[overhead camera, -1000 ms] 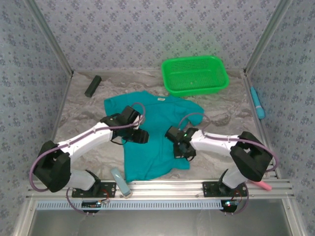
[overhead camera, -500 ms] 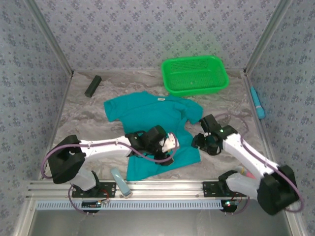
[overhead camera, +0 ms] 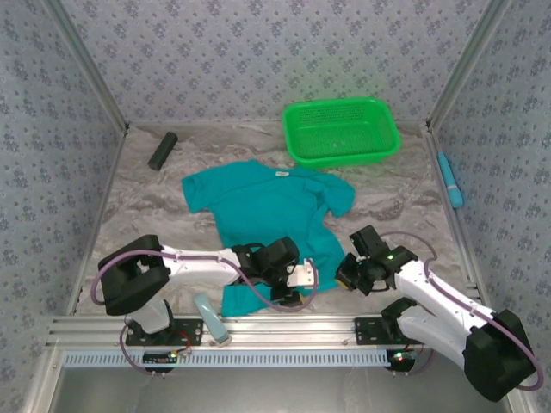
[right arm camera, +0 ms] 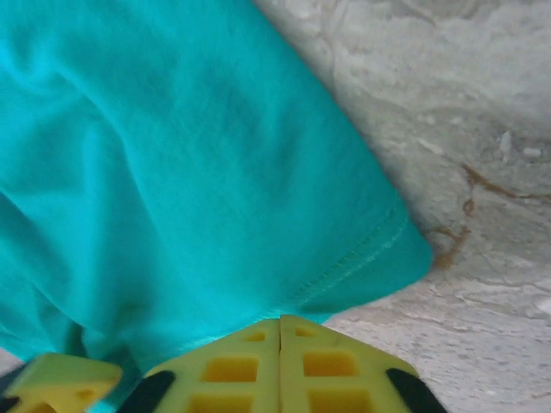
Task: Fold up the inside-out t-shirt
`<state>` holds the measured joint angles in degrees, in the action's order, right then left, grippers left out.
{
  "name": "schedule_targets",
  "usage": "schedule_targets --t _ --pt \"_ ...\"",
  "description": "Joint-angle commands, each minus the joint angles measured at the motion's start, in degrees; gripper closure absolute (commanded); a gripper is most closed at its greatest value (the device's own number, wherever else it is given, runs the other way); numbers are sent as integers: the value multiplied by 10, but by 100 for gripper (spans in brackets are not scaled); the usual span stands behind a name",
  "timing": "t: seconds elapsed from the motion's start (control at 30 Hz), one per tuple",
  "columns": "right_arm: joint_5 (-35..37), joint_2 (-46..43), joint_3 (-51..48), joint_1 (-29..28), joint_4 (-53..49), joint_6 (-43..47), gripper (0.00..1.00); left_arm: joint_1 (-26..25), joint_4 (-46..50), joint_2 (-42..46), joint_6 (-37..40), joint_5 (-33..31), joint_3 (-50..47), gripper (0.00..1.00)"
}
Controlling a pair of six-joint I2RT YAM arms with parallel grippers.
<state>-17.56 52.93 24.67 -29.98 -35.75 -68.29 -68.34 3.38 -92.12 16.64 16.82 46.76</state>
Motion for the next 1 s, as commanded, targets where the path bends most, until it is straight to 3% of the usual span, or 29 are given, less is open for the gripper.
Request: schedule_targets --t 0.0,0.03,0.07,0.13,0.17,0.2,0.33,0.43,0.6,0.67,0.97 --pt "26 15 6 3 10 -30 97 -3 -45 -17 14 -16 21 43" --pt "24 21 6 4 3 -32 96 -4 -43 -24 15 -21 28 43" --pt "17 26 6 3 1 -35 88 -6 -38 -31 19 -22 37 43" --pt "8 22 3 0 1 -34 49 -14 -34 -42 30 -23 46 43" --pt "15 18 8 1 -6 -22 36 -18 -34 -46 36 -20 48 43" --pt "34 16 17 2 -29 -11 32 -20 -36 -47 41 -7 47 43" --pt "34 20 8 5 -31 -3 35 -20 -67 -41 47 13 28 42" --pt "22 34 -19 9 21 -10 42 -20 -70 -44 56 11 25 42" --pt "5 52 -3 55 30 29 87 -20 -74 -55 55 4 33 42" --pt "5 40 13 59 16 31 98 -20 -82 -56 52 -10 34 42" --pt "-17 0 66 58 -38 -18 100 -22 -118 -73 19 -81 48 41"
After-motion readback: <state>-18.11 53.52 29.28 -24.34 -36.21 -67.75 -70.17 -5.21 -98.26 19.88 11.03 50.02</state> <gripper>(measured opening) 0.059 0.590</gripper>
